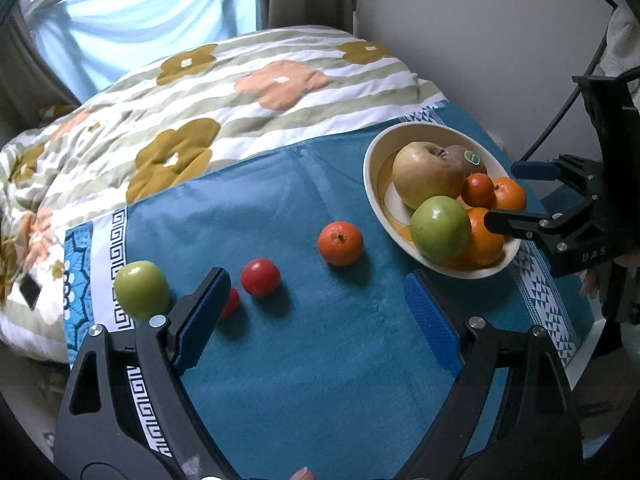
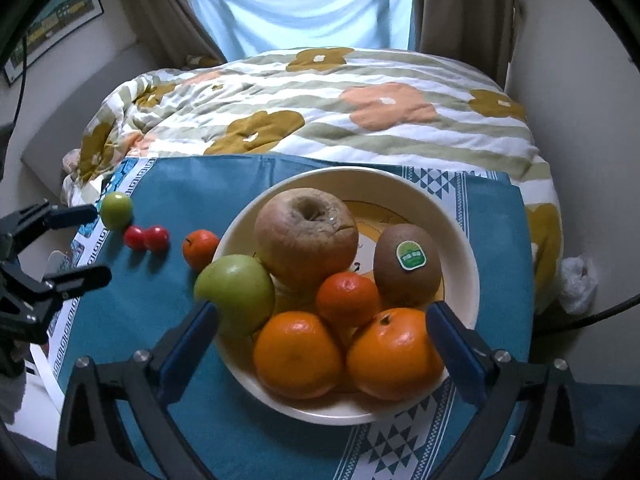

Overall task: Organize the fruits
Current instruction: 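Withdraw both grippers from the bowl toward the remaining fruits, then grasp the second green apple with the left gripper while the right gripper grasps a red tomato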

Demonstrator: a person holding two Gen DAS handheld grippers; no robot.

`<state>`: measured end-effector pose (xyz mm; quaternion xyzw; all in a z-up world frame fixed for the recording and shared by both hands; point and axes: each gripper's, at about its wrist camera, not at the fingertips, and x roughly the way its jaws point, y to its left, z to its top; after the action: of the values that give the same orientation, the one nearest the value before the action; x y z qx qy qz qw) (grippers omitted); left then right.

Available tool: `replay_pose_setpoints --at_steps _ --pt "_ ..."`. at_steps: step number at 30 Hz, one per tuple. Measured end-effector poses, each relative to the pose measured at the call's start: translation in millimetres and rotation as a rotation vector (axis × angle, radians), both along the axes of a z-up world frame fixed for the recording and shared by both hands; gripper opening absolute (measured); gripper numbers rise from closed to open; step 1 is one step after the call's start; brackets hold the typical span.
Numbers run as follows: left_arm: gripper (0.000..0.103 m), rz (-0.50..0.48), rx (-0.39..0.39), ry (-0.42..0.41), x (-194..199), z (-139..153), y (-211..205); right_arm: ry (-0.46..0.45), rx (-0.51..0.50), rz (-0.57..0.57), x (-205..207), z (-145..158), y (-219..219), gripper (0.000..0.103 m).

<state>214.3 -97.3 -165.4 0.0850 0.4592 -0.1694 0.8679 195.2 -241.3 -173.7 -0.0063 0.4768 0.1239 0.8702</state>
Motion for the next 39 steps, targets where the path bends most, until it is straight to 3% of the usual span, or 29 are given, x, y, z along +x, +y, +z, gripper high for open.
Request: replay_pose_setpoints --at_steps 10,20,29,39 --pt "0.094 0.051 -0.011 -0.039 -23 21 6 0.004 0.045 -0.02 -25 24 -10 0.103" --pt "0.094 0.185 -0.013 -0.101 -70 54 51 -0.053 0.012 -0.001 -56 67 -3 0.103" --pt "0.094 0.255 0.0 -0.119 -91 69 99 -0.085 -0.017 0.031 -70 85 40 0.103" --pt "0.094 0.188 0.005 -0.069 -59 56 147 -0.027 0.037 -0.026 -52 71 104 0.103"
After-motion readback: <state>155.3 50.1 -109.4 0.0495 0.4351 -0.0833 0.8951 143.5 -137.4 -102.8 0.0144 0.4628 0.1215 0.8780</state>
